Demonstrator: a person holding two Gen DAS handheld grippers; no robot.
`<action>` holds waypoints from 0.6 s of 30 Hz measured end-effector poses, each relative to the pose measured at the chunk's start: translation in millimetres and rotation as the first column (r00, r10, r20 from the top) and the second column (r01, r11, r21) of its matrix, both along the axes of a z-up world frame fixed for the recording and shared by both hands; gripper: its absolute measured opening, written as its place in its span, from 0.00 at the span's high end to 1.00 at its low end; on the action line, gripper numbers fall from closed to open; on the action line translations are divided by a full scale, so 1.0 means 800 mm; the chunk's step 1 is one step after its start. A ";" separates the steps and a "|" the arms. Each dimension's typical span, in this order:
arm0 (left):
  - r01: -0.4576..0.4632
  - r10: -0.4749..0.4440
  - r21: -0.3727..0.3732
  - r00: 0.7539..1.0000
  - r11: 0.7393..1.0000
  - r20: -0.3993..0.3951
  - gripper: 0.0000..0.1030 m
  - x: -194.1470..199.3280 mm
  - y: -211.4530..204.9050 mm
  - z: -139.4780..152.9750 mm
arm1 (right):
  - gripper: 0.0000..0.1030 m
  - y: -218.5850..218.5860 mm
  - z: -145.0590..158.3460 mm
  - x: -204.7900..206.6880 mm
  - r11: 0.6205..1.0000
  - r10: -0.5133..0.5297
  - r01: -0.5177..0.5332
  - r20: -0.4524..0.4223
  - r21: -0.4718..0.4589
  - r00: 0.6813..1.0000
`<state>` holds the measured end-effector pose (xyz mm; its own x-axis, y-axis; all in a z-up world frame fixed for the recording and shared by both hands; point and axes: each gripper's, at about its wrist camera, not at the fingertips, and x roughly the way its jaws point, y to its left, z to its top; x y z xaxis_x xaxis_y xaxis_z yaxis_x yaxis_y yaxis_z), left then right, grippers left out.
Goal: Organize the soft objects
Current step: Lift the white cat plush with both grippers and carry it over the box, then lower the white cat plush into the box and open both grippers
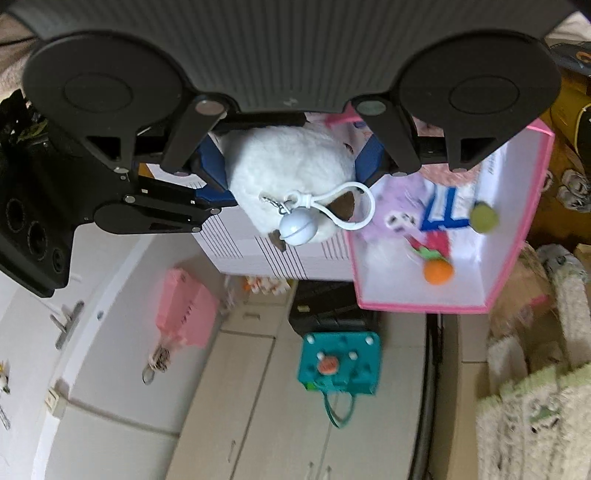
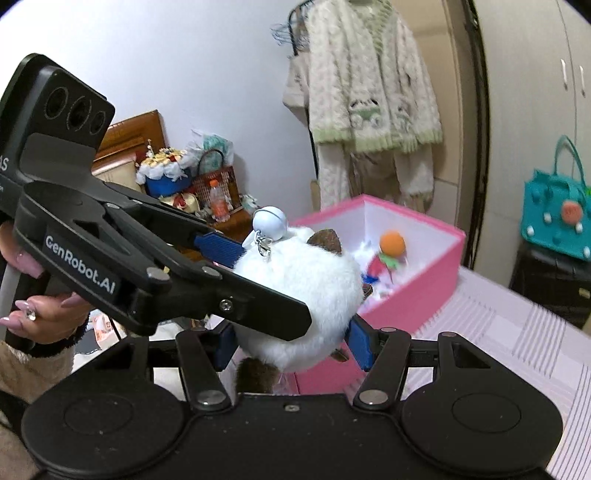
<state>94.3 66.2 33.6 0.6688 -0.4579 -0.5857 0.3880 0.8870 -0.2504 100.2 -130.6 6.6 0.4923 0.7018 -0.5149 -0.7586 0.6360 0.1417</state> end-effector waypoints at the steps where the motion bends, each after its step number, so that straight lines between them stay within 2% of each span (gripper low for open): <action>1: -0.008 0.008 -0.002 1.000 1.000 0.010 0.30 0.002 0.005 0.004 | 0.36 0.004 0.004 0.003 1.000 0.005 -0.005 0.008 0.001 1.000; 11: -0.128 0.129 -0.016 0.990 0.992 0.054 0.33 0.054 0.044 0.020 | 0.36 0.053 0.022 0.052 0.998 0.061 -0.058 0.087 -0.031 0.994; 15: -0.207 0.205 0.010 0.973 0.978 0.107 0.37 0.083 0.059 0.019 | 0.36 0.073 0.021 0.082 0.993 0.109 -0.103 0.118 -0.051 0.987; 18: -0.232 0.228 0.027 0.968 0.972 0.105 0.38 0.107 0.067 0.013 | 0.36 0.086 0.016 0.106 0.989 0.143 -0.136 0.114 -0.061 0.983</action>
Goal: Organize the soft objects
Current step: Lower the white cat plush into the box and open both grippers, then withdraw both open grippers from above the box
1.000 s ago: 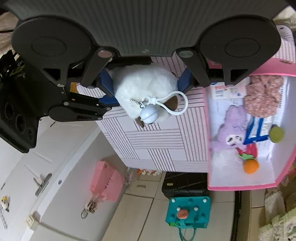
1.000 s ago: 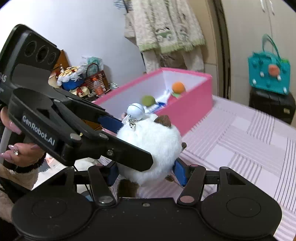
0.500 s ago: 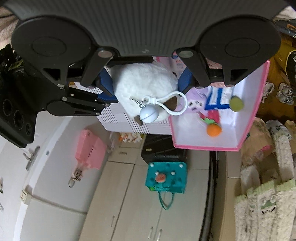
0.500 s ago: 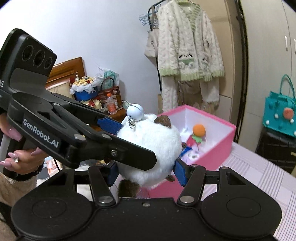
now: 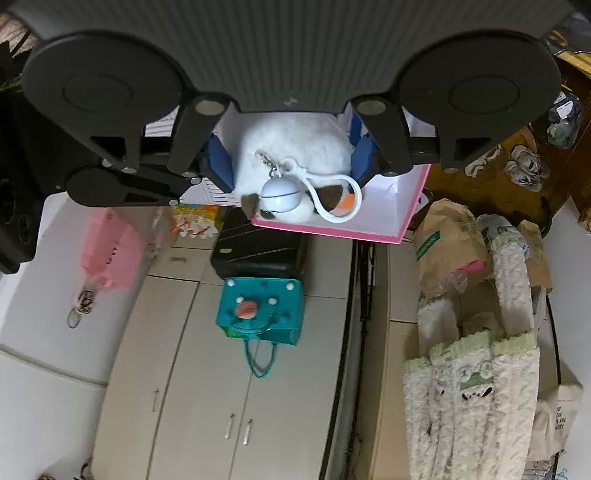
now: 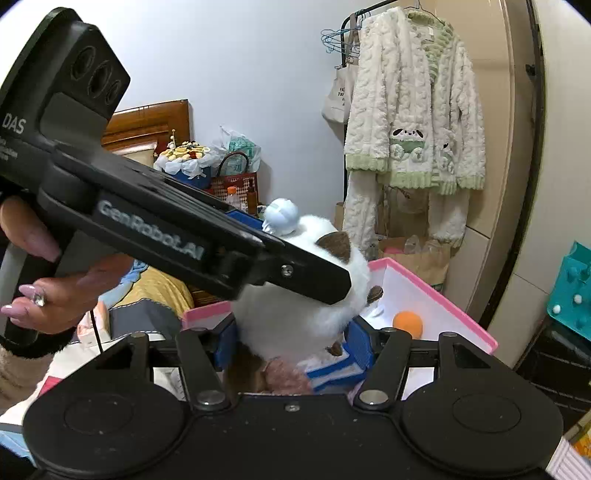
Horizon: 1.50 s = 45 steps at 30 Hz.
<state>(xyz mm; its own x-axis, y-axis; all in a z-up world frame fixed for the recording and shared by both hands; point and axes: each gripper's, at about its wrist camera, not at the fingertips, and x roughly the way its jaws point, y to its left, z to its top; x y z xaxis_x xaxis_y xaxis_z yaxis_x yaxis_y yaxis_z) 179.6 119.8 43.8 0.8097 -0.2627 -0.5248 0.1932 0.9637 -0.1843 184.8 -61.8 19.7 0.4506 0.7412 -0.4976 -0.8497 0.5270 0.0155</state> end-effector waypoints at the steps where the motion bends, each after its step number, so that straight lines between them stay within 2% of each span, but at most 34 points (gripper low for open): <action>1: -0.004 0.004 0.003 1.000 1.000 -0.009 0.38 0.008 0.002 -0.003 | 0.36 0.005 -0.003 0.008 1.000 0.005 -0.005 0.001 -0.011 1.000; 9: -0.053 0.054 0.019 0.997 0.998 -0.061 0.41 0.062 0.022 -0.037 | 0.39 0.037 -0.037 0.058 0.997 0.024 -0.023 0.013 -0.080 1.000; 16: -0.069 0.075 0.067 0.993 0.995 -0.093 0.42 0.095 0.024 -0.059 | 0.39 0.065 -0.062 0.085 0.973 0.061 -0.039 0.088 -0.227 0.994; 20: -0.087 0.097 0.108 0.992 0.990 -0.083 0.42 0.103 0.019 -0.064 | 0.39 0.073 -0.066 0.097 0.968 0.055 -0.033 0.082 -0.249 0.995; 23: -0.089 0.096 0.094 0.993 0.992 -0.075 0.42 0.102 0.018 -0.065 | 0.39 0.080 -0.069 0.105 0.961 0.022 -0.009 0.047 -0.275 0.999; 26: -0.102 0.109 0.096 0.992 0.990 -0.063 0.42 0.104 0.019 -0.066 | 0.39 0.082 -0.069 0.108 0.963 0.010 0.004 0.050 -0.269 0.999; 32: -0.137 0.139 0.052 0.989 0.989 -0.045 0.43 0.094 0.030 -0.063 | 0.33 0.074 -0.067 0.115 0.973 -0.048 0.052 0.025 -0.226 0.999; 35: -0.114 0.117 0.074 0.992 0.991 -0.043 0.43 0.078 0.028 -0.059 | 0.33 0.060 -0.062 0.112 0.976 -0.097 0.098 0.017 -0.194 0.995; 38: -0.109 0.114 0.103 0.993 0.989 -0.040 0.42 0.058 0.023 -0.056 | 0.33 0.038 -0.054 0.101 0.985 -0.116 0.111 -0.030 -0.134 0.993; 45: -0.096 0.106 0.158 0.993 0.983 -0.054 0.39 0.012 0.010 -0.046 | 0.33 -0.014 -0.037 0.049 0.986 -0.159 0.154 -0.072 -0.068 0.985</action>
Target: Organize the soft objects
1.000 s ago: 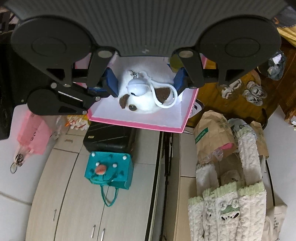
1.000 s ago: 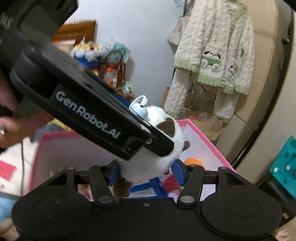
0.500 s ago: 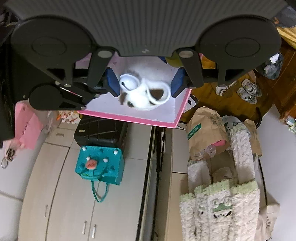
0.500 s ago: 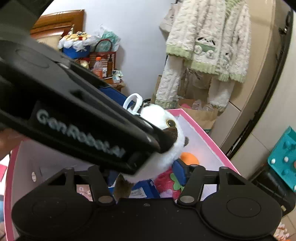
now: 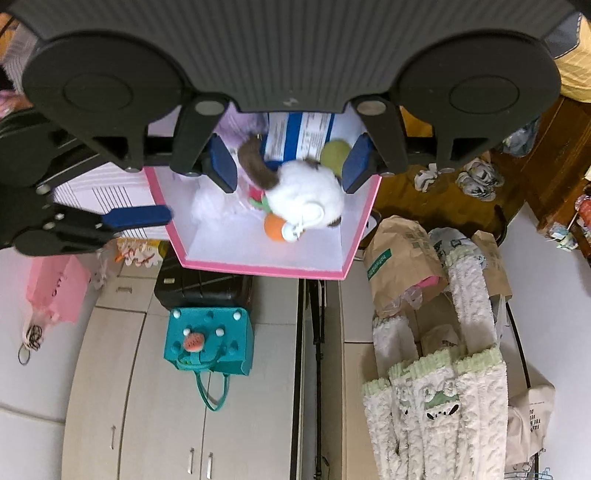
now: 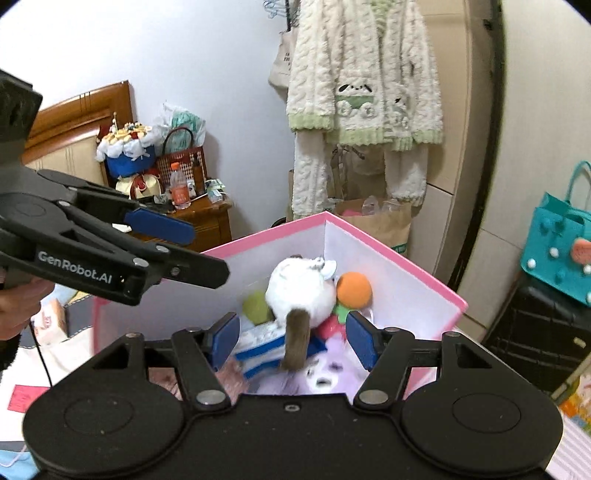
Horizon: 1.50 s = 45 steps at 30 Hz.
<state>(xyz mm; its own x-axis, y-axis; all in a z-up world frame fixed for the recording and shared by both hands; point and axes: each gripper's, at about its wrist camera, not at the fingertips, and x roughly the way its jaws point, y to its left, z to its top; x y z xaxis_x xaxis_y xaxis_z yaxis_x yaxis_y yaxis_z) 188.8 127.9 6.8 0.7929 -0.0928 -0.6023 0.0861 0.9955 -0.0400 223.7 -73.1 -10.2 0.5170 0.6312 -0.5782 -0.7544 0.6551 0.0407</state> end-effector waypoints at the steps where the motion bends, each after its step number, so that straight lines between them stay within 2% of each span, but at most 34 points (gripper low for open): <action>1: 0.002 -0.002 0.008 1.000 1.000 -0.005 0.39 -0.006 -0.003 0.002 | 0.33 -0.007 0.004 -0.010 1.000 -0.007 0.007 -0.005 0.003 1.000; 6: 0.040 -0.040 0.018 0.999 0.999 -0.011 0.39 -0.038 -0.016 0.015 | 0.32 -0.032 0.024 -0.040 0.999 -0.035 0.035 -0.027 0.015 0.999; 8: 0.055 -0.055 0.014 0.998 0.998 0.005 0.37 -0.055 -0.019 0.023 | 0.31 -0.042 0.034 -0.058 0.999 -0.053 0.053 -0.021 0.009 0.998; 14: 0.082 -0.086 0.063 0.994 0.995 0.061 0.34 -0.107 -0.038 0.041 | 0.23 -0.075 0.058 -0.111 0.996 -0.089 0.089 0.014 0.018 0.996; 18: 0.125 -0.132 0.079 0.987 0.989 0.093 0.30 -0.135 -0.054 0.047 | 0.19 -0.094 0.067 -0.141 0.992 -0.123 0.123 -0.004 0.021 0.992; 21: 0.157 -0.163 0.072 0.982 0.985 0.091 0.28 -0.148 -0.064 0.046 | 0.05 -0.102 0.073 -0.161 0.986 -0.166 0.166 -0.005 -0.003 0.986; 24: 0.172 -0.177 0.068 0.981 0.983 0.080 0.26 -0.156 -0.072 0.042 | 0.04 -0.100 0.075 -0.180 0.952 -0.291 0.292 0.021 -0.090 0.956; 25: 0.175 -0.180 0.072 0.980 0.982 0.082 0.24 -0.159 -0.075 0.041 | 0.04 -0.098 0.076 -0.186 0.931 -0.335 0.339 0.048 -0.133 0.941; 27: 0.185 -0.191 0.074 0.978 0.980 0.086 0.21 -0.167 -0.080 0.037 | 0.04 -0.096 0.075 -0.200 0.913 -0.354 0.366 0.093 -0.181 0.930; 30: 0.204 -0.204 0.010 0.974 0.979 0.095 0.07 -0.176 -0.080 0.031 | 0.04 -0.108 0.073 -0.218 0.913 -0.371 0.382 0.095 -0.143 0.924; 32: 0.181 -0.178 -0.026 0.979 0.983 0.096 0.06 -0.180 -0.080 0.027 | 0.04 -0.118 0.070 -0.227 0.912 -0.384 0.391 0.077 -0.121 0.920; 34: 0.154 -0.152 -0.015 0.983 0.988 0.105 0.04 -0.185 -0.083 0.023 | 0.04 -0.123 0.064 -0.236 0.911 -0.389 0.398 0.092 -0.108 0.917; 38: 0.106 -0.106 0.004 0.986 0.994 0.126 0.00 -0.196 -0.086 0.014 | 0.04 -0.126 0.052 -0.250 0.882 -0.445 0.459 0.132 -0.105 0.886; 42: 0.019 -0.018 -0.006 0.993 1.000 0.114 0.00 -0.207 -0.089 0.007 | 0.04 -0.127 0.044 -0.262 0.886 -0.443 0.455 0.127 -0.087 0.888; 45: -0.020 0.019 0.000 0.991 1.000 0.131 0.00 -0.221 -0.092 0.005 | 0.04 -0.133 0.041 -0.265 0.885 -0.455 0.460 0.081 -0.063 0.887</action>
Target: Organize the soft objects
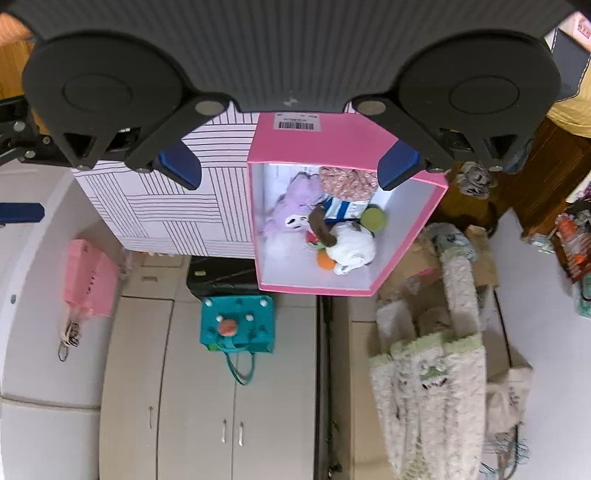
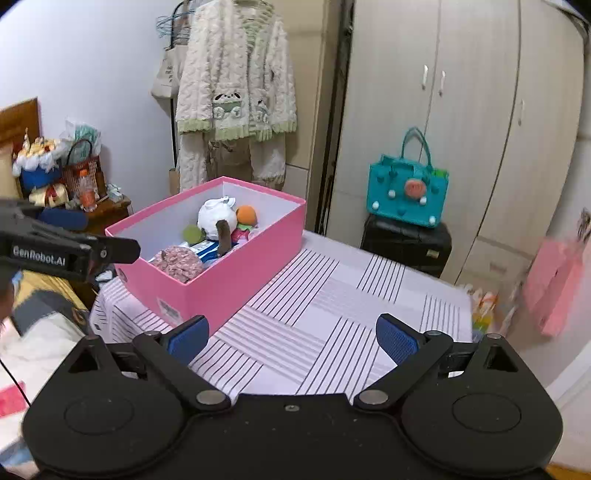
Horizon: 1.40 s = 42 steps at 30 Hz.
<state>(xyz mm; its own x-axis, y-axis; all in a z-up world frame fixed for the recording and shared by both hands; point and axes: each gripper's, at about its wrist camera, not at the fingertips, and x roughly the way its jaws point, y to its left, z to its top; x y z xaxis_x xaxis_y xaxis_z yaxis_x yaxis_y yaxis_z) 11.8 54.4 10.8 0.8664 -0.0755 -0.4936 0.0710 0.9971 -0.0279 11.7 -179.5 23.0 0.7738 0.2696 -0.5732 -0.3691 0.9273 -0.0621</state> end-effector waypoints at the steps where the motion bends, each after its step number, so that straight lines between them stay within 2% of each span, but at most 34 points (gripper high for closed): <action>1: 0.002 -0.002 0.005 1.000 1.000 0.019 0.00 -0.006 -0.001 -0.001 | 0.04 -0.003 -0.001 -0.002 1.000 -0.008 0.008 0.001 0.015 1.000; 6: 0.017 -0.020 0.043 0.998 0.999 0.063 0.00 -0.017 -0.014 -0.008 | 0.04 -0.006 -0.010 -0.016 0.997 -0.070 0.069 0.044 0.040 0.997; 10: 0.027 -0.032 0.095 0.998 0.995 0.049 0.00 -0.008 -0.031 -0.018 | 0.04 -0.006 -0.014 -0.022 0.993 -0.110 0.106 0.072 0.058 0.991; 17: 0.020 -0.021 0.027 0.999 0.999 0.049 0.00 -0.004 -0.033 -0.027 | 0.04 -0.016 -0.022 -0.021 0.983 -0.158 0.153 0.043 0.102 0.986; 23: 0.004 -0.007 0.049 0.998 0.999 0.060 0.00 -0.008 -0.033 -0.039 | 0.04 -0.019 -0.032 -0.030 0.967 -0.249 0.242 0.092 0.082 0.964; 29: 0.003 -0.008 0.062 0.997 0.998 0.073 0.00 -0.010 -0.033 -0.045 | 0.04 -0.017 -0.038 -0.041 0.964 -0.260 0.251 0.115 0.085 0.959; 35: 0.017 -0.023 0.071 0.996 0.997 0.091 0.00 -0.019 -0.036 -0.050 | 0.04 -0.009 -0.039 -0.056 0.973 -0.217 0.202 0.147 0.108 0.965; 42: -0.013 0.003 0.082 0.993 0.997 0.121 0.00 -0.023 -0.030 -0.053 | 0.04 0.000 -0.044 -0.065 0.970 -0.240 0.225 0.205 0.093 0.949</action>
<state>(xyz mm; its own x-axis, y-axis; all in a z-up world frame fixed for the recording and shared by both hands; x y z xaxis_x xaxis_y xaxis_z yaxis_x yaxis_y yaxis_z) -6.2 30.7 -31.7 0.9204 -0.0317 -0.3897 0.0608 0.9962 0.0628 -40.3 -179.2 -12.2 0.9217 0.0996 -0.3748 -0.1273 0.9906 -0.0499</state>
